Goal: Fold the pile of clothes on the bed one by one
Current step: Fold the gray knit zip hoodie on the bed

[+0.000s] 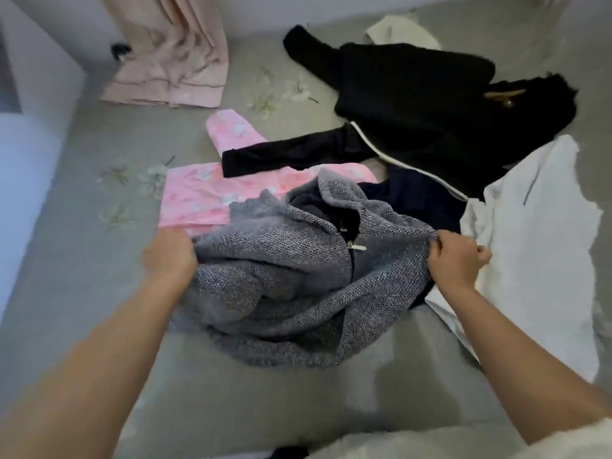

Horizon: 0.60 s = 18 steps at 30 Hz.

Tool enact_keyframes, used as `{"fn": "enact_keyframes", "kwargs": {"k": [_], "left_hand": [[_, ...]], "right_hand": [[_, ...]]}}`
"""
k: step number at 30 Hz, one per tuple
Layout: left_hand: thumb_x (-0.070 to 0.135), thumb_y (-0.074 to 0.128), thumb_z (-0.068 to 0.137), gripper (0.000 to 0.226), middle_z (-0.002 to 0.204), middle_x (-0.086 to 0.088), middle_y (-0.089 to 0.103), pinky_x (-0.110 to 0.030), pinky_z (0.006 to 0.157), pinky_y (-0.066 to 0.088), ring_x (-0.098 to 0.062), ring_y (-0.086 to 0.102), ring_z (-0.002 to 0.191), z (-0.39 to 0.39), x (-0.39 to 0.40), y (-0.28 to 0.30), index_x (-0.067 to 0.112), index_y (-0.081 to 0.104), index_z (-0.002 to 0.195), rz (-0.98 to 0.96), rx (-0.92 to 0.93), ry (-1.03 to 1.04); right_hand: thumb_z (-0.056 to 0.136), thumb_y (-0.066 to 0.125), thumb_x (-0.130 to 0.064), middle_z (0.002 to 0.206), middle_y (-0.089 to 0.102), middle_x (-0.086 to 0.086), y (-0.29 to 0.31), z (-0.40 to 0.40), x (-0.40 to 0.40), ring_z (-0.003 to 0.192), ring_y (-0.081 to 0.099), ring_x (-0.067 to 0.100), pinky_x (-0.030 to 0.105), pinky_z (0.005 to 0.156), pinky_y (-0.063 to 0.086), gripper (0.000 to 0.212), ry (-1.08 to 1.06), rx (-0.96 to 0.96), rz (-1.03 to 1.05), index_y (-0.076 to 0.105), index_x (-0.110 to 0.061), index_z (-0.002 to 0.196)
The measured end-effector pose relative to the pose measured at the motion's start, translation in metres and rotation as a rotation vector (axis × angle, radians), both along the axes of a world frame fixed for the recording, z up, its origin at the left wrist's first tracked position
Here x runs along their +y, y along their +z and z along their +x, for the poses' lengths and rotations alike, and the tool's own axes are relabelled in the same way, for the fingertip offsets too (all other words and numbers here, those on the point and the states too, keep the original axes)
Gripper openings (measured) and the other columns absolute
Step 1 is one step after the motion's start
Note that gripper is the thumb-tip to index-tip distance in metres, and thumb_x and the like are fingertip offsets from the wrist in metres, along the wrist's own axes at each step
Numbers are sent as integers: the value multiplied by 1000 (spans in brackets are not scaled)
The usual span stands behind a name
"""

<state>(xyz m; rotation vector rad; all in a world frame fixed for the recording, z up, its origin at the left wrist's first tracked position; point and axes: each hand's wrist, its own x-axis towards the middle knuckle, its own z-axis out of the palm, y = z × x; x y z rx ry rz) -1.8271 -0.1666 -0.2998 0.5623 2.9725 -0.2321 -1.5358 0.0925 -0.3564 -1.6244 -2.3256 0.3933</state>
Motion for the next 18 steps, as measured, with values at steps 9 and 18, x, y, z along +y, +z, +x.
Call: {"fn": "enact_keyframes", "kwargs": {"k": [9, 18], "left_hand": [[13, 45, 87, 31, 121, -13, 52, -39, 87, 44, -29, 49, 113, 84, 63, -78, 4, 50, 116, -150, -323, -231], [34, 36, 96, 58, 148, -15, 25, -45, 107, 21, -30, 25, 136, 65, 72, -157, 7, 15, 143, -9, -373, -26]], "right_hand": [[90, 46, -40, 112, 60, 5, -50, -29, -26, 109, 52, 26, 38, 94, 35, 35, 268, -419, -474, 57, -17, 114], [89, 55, -37, 123, 59, 6, -109, -14, -33, 115, 52, 26, 35, 96, 40, 45, 192, -311, -734, 49, -17, 129]]}}
